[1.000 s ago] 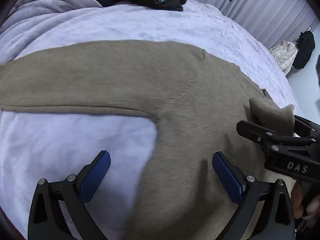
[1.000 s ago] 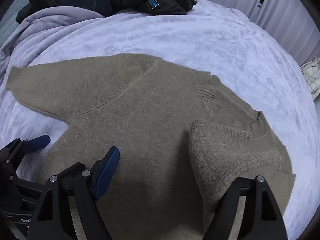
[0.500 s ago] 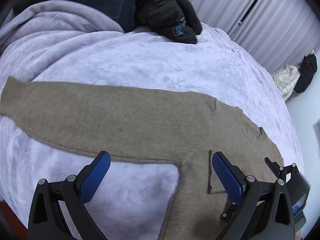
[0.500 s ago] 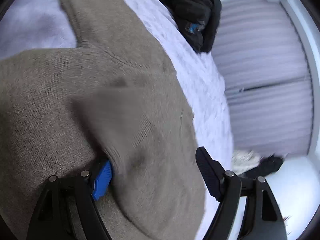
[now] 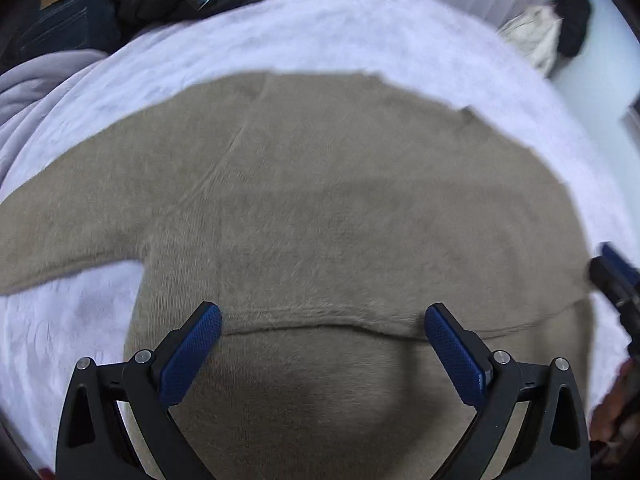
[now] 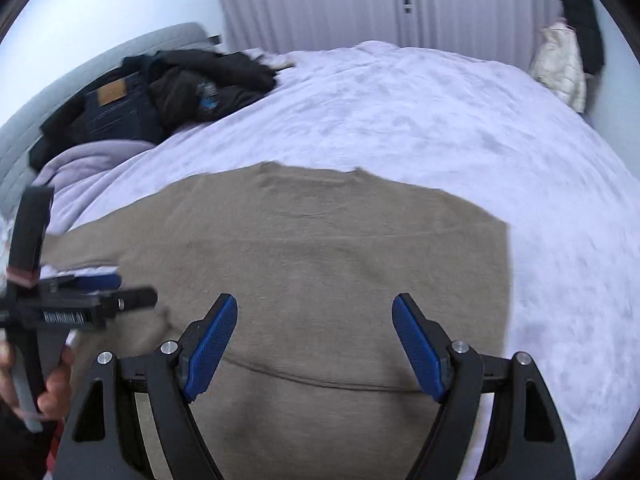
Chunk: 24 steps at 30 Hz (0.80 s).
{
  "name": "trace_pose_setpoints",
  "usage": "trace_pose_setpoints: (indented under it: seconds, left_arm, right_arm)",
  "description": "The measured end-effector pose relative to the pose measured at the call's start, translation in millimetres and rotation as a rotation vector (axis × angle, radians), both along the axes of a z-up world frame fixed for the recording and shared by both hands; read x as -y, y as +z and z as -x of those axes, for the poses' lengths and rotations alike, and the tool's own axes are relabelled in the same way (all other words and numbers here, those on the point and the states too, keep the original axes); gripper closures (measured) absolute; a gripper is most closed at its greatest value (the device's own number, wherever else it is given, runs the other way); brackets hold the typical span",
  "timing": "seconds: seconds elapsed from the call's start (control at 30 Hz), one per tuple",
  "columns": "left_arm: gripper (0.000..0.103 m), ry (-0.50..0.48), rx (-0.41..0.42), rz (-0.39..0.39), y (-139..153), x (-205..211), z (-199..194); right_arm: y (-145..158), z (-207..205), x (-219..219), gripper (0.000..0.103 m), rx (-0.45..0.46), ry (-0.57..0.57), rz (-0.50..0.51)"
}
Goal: Fold small clothes
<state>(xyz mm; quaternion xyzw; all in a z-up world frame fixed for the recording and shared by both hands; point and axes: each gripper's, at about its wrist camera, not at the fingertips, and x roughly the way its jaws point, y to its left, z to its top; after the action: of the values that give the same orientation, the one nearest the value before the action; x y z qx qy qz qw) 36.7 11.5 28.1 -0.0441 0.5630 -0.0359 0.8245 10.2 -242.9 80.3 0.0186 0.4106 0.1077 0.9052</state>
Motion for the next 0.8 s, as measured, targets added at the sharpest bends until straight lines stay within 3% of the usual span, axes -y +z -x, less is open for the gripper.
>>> trace_pose_setpoints:
  seconds: [0.07,0.13,0.27,0.37,0.47,0.57,0.67,0.8]
  left_arm:
    - [0.001,0.07,-0.031,0.056,-6,-6,7]
    - [0.001,0.096,-0.007,0.113,-1,-6,20]
    - [0.001,0.087,-0.022,0.151,-6,7,2]
    - [0.001,0.143,-0.01,0.121,-13,14,-29]
    - [0.001,0.122,0.011,0.072,-9,29,-50]
    - [0.001,0.097,0.035,0.068,-6,31,-55]
    - [0.001,0.125,0.051,0.121,1,17,-43]
    - [0.001,0.191,0.101,0.057,15,-4,-15]
  right_arm:
    - [-10,-7,9,0.021,-0.017,-0.07,0.12]
    - [-23,-15,12,0.021,-0.043,-0.108,0.194]
    - [-49,-33,26,0.021,-0.09,-0.184,0.25]
    - [-53,-35,62,0.021,-0.134,-0.308,0.16]
    - [-49,-24,104,0.021,-0.138,-0.393,0.014]
    - [-30,-4,130,0.021,-0.072,-0.447,0.025]
    - [-12,9,151,0.021,-0.028,-0.468,-0.004]
    - [5,2,117,0.021,0.009,-0.353,0.07]
